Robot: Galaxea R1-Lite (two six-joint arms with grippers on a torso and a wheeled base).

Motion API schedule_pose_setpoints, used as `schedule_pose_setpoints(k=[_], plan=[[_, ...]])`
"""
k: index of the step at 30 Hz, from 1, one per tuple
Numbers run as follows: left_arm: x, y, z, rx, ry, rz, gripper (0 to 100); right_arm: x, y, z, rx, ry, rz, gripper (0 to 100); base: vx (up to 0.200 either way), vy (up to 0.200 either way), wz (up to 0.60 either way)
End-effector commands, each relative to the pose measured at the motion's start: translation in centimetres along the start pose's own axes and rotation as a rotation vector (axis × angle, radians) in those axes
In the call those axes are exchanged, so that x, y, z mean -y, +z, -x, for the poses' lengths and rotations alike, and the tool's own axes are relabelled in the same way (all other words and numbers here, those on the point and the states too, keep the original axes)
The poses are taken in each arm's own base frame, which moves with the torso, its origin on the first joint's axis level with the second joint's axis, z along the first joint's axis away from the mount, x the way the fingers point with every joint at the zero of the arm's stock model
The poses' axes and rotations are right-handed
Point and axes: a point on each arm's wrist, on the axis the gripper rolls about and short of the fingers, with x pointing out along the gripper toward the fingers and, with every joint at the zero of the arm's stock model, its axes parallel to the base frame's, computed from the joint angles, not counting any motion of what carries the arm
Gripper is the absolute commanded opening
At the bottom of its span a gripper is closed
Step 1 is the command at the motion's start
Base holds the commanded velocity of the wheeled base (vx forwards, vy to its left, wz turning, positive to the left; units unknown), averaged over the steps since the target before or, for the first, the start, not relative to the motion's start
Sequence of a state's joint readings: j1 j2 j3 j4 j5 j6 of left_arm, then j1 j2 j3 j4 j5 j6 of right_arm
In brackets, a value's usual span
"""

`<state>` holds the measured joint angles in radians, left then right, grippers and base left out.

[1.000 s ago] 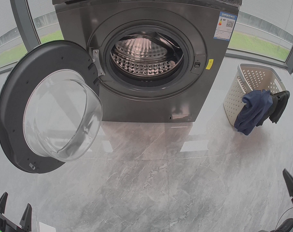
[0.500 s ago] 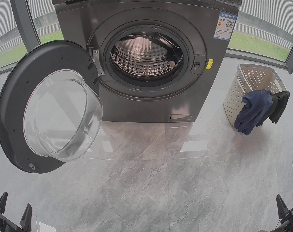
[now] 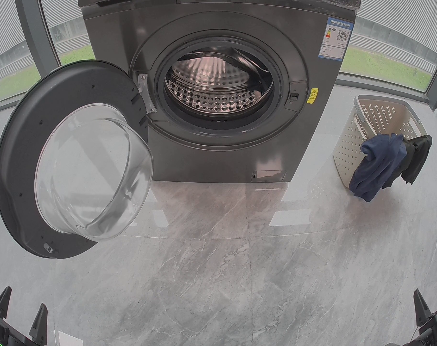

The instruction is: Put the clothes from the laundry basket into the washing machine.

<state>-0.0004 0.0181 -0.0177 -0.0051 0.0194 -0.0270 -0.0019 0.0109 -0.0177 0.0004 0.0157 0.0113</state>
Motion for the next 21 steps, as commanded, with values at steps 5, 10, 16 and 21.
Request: schedule_pose_setpoints(k=[5, 10, 16, 21], plan=[[-0.01, -0.52, -0.04, -0.006, 0.001, 0.000, 100, -0.01, -0.53, -0.05, -0.008, 0.000, 0.010, 100, 0.000, 0.000, 0.00], [-0.01, -0.51, -0.04, -0.005, 0.001, 0.000, 100, 0.00, -0.53, -0.05, -0.008, -0.002, 0.003, 100, 0.000, 0.000, 0.00], [-0.01, -0.52, -0.04, -0.006, 0.001, 0.000, 100, 0.01, -0.57, -0.05, -0.013, -0.002, 0.006, 100, 0.000, 0.000, 0.00], [0.00, -0.54, -0.02, -0.006, -0.005, -0.029, 100, -0.01, -0.57, -0.05, -0.013, 0.005, 0.016, 100, 0.000, 0.000, 0.00]])
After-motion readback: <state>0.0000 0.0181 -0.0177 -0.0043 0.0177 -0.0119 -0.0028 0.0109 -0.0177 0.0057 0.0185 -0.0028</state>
